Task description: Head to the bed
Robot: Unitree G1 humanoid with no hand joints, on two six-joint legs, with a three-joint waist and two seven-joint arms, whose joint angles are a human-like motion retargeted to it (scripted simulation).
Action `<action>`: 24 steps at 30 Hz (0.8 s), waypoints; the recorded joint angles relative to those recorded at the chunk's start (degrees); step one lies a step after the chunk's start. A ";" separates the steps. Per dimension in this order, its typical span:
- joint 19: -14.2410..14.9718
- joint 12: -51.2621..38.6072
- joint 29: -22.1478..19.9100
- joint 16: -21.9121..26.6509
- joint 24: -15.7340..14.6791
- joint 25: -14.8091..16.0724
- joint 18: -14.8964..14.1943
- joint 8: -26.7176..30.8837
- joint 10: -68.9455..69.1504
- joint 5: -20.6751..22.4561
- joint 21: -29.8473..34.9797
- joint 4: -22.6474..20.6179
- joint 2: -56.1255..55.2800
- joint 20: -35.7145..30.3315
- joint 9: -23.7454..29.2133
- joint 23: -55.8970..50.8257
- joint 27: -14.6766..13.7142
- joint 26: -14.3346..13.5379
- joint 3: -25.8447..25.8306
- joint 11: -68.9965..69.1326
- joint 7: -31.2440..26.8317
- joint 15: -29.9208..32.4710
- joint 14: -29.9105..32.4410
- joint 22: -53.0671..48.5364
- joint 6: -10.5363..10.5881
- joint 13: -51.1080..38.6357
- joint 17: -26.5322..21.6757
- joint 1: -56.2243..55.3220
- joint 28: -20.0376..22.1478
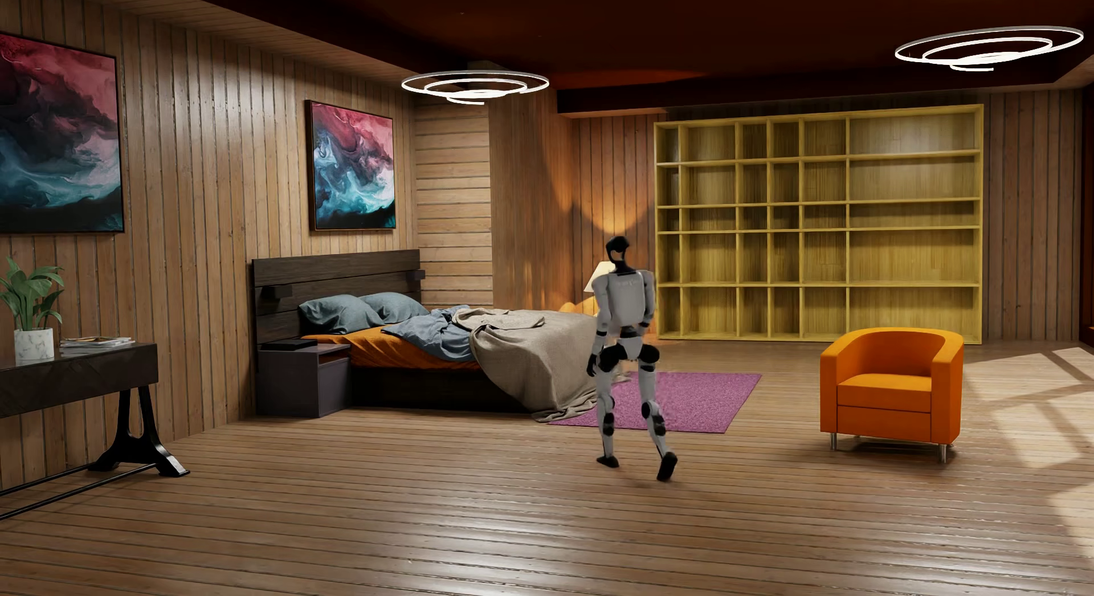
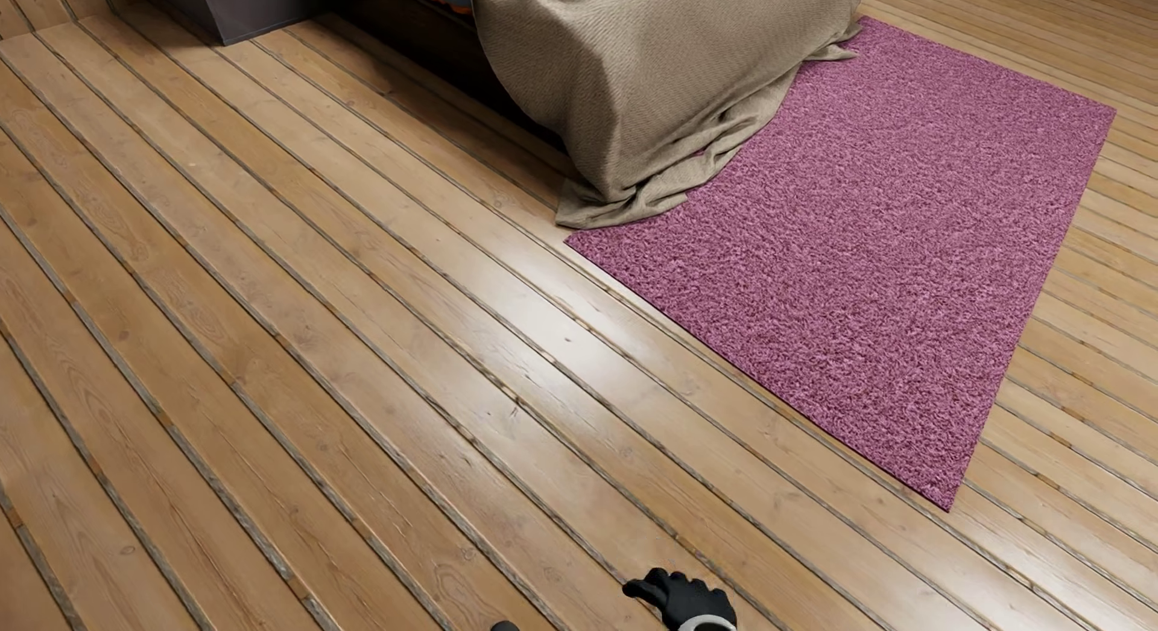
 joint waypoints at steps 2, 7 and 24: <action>10.20 -1.35 9.33 -2.31 -0.70 -5.34 0.64 -1.76 -0.11 -5.30 6.69 -1.13 -8.65 2.22 0.48 5.48 0.96 -1.20 0.84 17.61 3.87 8.53 -3.59 -1.80 -1.82 -1.03 -1.96 3.87 -0.49; 7.71 -8.82 1.32 -1.06 5.25 2.70 2.56 -0.12 0.30 -12.60 -0.98 -6.59 -28.44 -0.53 1.91 -9.87 3.16 -3.14 -0.90 36.21 9.61 -5.19 -11.89 6.92 -5.20 6.01 -8.52 15.98 0.91; -5.80 -8.50 -0.75 5.10 4.24 4.88 -11.44 -0.55 18.85 0.99 -14.61 -1.37 -29.69 -13.36 0.39 4.86 3.24 -6.31 -10.28 -13.42 -0.94 -3.62 10.78 2.44 6.30 13.95 2.14 34.31 -5.30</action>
